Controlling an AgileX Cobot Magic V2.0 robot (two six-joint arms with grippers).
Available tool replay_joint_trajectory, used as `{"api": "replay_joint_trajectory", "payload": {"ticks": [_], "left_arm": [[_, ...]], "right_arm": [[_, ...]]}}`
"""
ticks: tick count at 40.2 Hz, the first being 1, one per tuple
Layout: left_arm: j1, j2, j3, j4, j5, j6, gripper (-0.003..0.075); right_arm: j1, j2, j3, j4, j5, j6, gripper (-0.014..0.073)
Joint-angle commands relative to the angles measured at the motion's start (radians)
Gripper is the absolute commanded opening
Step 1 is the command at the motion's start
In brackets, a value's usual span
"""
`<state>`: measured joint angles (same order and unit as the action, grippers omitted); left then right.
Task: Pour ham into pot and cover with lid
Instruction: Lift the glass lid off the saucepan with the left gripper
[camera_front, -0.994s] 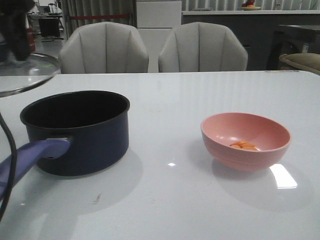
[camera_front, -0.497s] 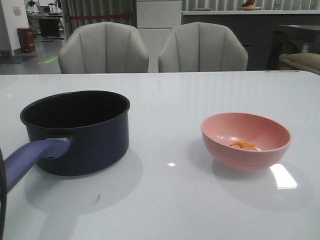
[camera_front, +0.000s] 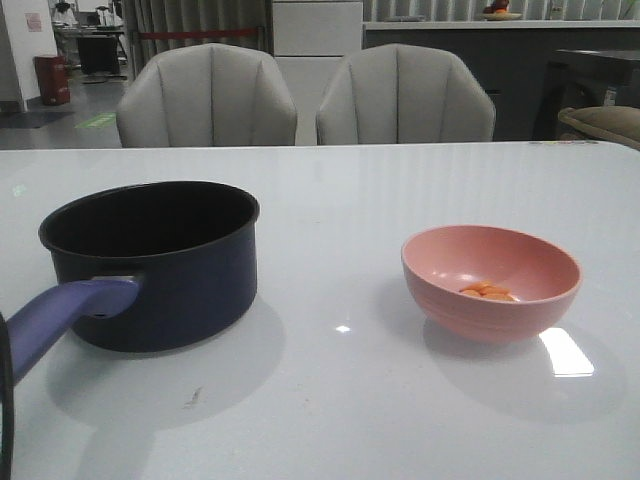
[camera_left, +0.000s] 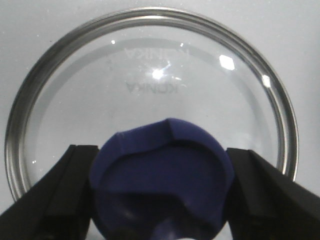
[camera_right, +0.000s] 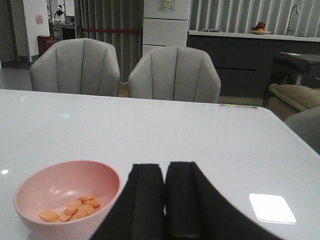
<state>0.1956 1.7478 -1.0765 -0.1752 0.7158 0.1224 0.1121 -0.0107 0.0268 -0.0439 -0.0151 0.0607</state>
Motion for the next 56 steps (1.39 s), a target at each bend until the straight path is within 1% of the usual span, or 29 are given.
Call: {"api": "replay_joint_trajectory", "payload": {"ticks": [1, 10, 12, 15, 18, 21, 22, 24, 33, 40, 51, 56], "left_arm": [[-0.003, -0.032, -0.021, -0.016, -0.043, 0.002, 0.0325], [-0.003, -0.032, -0.016, -0.014, -0.060, 0.002, 0.0326], [-0.003, -0.032, -0.016, -0.013, -0.060, 0.002, 0.0340], [-0.003, -0.032, -0.016, -0.012, -0.058, 0.002, 0.0400], [-0.003, -0.032, -0.016, -0.010, -0.051, 0.002, 0.0498], [-0.003, -0.032, -0.016, -0.010, -0.047, 0.002, 0.0573], [-0.003, -0.032, -0.016, -0.010, -0.045, 0.002, 0.0594], [-0.003, -0.032, -0.016, -0.010, -0.043, 0.002, 0.0610], [-0.031, -0.059, -0.041, 0.020, -0.011, 0.004, 0.0606], [-0.076, -0.183, -0.037, 0.044, -0.003, 0.004, 0.0606], [-0.160, -0.451, 0.050, 0.057, -0.095, 0.004, 0.0606], [-0.211, -0.574, 0.113, 0.059, -0.183, 0.004, 0.0606]], "right_arm": [[-0.006, -0.020, -0.005, -0.011, -0.077, -0.002, 0.0150], [-0.006, -0.020, -0.005, -0.011, -0.077, -0.002, 0.0150], [-0.006, -0.020, -0.005, -0.011, -0.077, -0.002, 0.0150], [-0.006, -0.020, -0.005, -0.011, -0.077, -0.002, 0.0150], [-0.006, -0.020, -0.005, -0.011, -0.077, -0.002, 0.0150], [-0.006, -0.020, -0.005, -0.011, -0.077, -0.002, 0.0150], [-0.006, -0.020, -0.005, -0.011, -0.077, -0.002, 0.0150], [-0.006, -0.020, -0.005, -0.011, -0.077, -0.002, 0.0150], [-0.006, -0.020, -0.005, -0.011, -0.077, -0.002, 0.0150], [-0.006, -0.020, -0.005, -0.011, -0.077, -0.002, 0.0150], [-0.006, -0.020, -0.005, -0.011, -0.077, -0.002, 0.0150], [-0.006, -0.020, -0.005, -0.011, -0.077, -0.002, 0.0150]]}}
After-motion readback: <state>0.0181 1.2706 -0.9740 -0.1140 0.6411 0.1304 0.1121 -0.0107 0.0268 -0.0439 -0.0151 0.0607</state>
